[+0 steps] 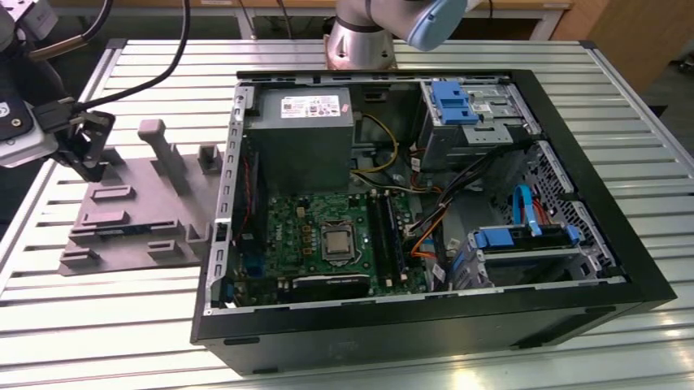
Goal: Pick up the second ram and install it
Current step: 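Pick up the second ram and move it above second insertion slot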
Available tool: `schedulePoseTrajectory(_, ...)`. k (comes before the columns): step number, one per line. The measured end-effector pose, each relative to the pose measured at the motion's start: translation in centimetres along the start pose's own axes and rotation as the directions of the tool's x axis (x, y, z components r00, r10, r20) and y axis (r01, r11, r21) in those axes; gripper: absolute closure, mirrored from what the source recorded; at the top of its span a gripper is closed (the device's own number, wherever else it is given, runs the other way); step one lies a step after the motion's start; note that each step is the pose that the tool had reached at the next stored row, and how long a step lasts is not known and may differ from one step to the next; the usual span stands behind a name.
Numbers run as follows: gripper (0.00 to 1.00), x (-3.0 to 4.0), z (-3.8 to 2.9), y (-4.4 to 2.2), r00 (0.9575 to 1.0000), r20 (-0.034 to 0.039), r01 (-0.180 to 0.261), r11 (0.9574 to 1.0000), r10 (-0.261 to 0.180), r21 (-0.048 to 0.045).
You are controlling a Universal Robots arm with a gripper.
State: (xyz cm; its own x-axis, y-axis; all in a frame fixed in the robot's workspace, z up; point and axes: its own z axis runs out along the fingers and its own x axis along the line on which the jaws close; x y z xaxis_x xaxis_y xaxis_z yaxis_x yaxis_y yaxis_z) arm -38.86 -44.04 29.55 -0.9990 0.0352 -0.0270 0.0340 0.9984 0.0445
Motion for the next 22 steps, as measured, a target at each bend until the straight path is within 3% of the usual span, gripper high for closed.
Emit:
schedulePoseTrajectory(5, 0.89, 0.0, 0.02, 0.0, 0.9964, -0.0037, 0.085, 0.9964, -0.085, -0.0025)
schedulePoseTrajectory(8, 0.89, 0.0, 0.04, 0.0, 0.9902, -0.0059, 0.139, 0.9902, -0.139, -0.0042)
schedulePoseTrajectory(11, 0.89, 0.0, 0.05, 0.0, 0.9813, -0.0081, 0.192, 0.9813, -0.193, -0.006)
schedulePoseTrajectory(16, 0.89, 0.0, 0.08, 0.0, 0.9597, -0.0114, 0.281, 0.9597, -0.281, -0.0094)
schedulePoseTrajectory(22, 0.89, 0.0, 0.1, 0.0, 0.9236, -0.015, 0.383, 0.9237, -0.383, -0.0137)
